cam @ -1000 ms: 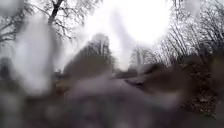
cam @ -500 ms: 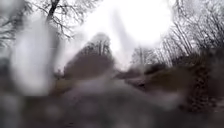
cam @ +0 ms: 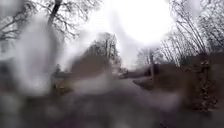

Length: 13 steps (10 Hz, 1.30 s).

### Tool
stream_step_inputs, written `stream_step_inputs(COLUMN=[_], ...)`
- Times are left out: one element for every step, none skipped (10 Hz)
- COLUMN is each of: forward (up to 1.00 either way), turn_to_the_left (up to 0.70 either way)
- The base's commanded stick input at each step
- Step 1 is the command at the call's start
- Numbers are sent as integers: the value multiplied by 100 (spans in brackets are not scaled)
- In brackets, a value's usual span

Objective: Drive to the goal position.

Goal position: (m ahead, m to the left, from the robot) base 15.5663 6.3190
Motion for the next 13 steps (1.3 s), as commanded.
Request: stream_step_inputs(forward=[85, 85, 85, 85, 85, 85, 85, 85, 85, 85, 85, 85, 85], turn_to_the_left=[0, 0, 0, 0, 0, 0, 0, 0, 0, 0, 0, 0, 0])
